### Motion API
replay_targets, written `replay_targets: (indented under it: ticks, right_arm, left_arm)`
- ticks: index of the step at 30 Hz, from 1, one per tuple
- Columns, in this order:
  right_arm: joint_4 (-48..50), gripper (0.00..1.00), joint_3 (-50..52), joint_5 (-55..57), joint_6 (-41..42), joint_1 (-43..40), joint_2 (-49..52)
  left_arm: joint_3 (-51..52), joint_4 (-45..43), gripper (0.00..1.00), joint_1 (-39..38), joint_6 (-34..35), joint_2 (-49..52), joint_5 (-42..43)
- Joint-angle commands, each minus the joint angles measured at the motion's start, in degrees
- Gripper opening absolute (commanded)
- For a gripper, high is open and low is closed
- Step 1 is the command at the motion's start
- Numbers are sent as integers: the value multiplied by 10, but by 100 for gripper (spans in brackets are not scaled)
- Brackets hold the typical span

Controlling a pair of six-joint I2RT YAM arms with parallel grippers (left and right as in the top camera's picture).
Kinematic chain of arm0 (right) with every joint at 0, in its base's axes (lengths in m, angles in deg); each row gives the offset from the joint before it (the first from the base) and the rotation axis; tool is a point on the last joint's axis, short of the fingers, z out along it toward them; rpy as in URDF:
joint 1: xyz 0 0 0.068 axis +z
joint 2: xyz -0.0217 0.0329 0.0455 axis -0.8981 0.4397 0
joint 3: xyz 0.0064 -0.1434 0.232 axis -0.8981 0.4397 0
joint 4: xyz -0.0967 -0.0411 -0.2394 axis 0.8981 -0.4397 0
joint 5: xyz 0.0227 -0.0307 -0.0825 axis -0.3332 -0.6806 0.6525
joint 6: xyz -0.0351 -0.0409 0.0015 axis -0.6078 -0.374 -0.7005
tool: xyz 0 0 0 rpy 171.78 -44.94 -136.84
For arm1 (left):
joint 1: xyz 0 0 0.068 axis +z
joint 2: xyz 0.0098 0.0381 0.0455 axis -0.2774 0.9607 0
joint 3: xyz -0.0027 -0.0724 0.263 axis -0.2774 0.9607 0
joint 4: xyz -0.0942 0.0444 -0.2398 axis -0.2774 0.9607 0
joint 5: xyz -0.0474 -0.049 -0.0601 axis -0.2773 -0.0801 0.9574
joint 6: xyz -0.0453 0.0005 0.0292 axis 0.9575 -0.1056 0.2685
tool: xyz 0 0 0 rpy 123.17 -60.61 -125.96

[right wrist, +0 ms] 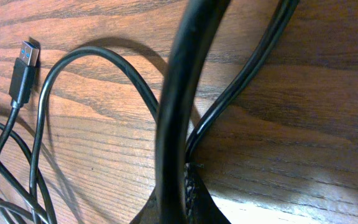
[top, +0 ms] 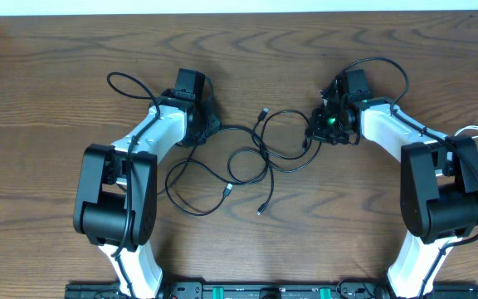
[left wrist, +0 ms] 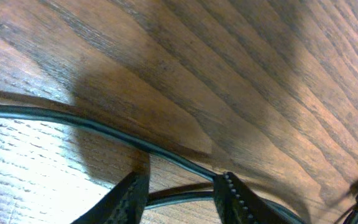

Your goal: Untangle cables

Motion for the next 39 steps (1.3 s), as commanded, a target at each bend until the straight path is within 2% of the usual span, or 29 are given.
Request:
replay_targets:
  ticks: [1,2,3,4,15,22,26,32,35,39]
  right_arm:
    - [-7,1,9,22,7,-1,25]
    - [-7,1,9,22,7,-1,25]
    - [-7,1,9,22,7,-1,25]
    - [-7,1,9,22,7,-1,25]
    - [-7,2,9,22,7,-1,25]
    - [-7,2,9,22,7,-1,25]
    - [-7,3,9,22,7,-1,25]
    - [-7,3,9,22,7,-1,25]
    - [-7,3,9,22,7,-1,25]
    - [-7,2,9,22,7,-1,25]
  left_arm:
    - [2,5,29,-1,-2,24,-20]
    - [2,5,15,-1,-1,24,-28]
    - [2,5,9,-1,-2,24,-33]
    - [2,5,8,-1,-1,24,-38]
    - [2,16,8,17,-2,24,-83]
    - [2,40,8,78,-1,24,-82]
    - [2,64,8,139,-1,24,-80]
    - [2,73,8,172,-3,21,-24]
    - [0,73,8,177,-44,5,35]
    - [0,84,8,173,-89,-42,49]
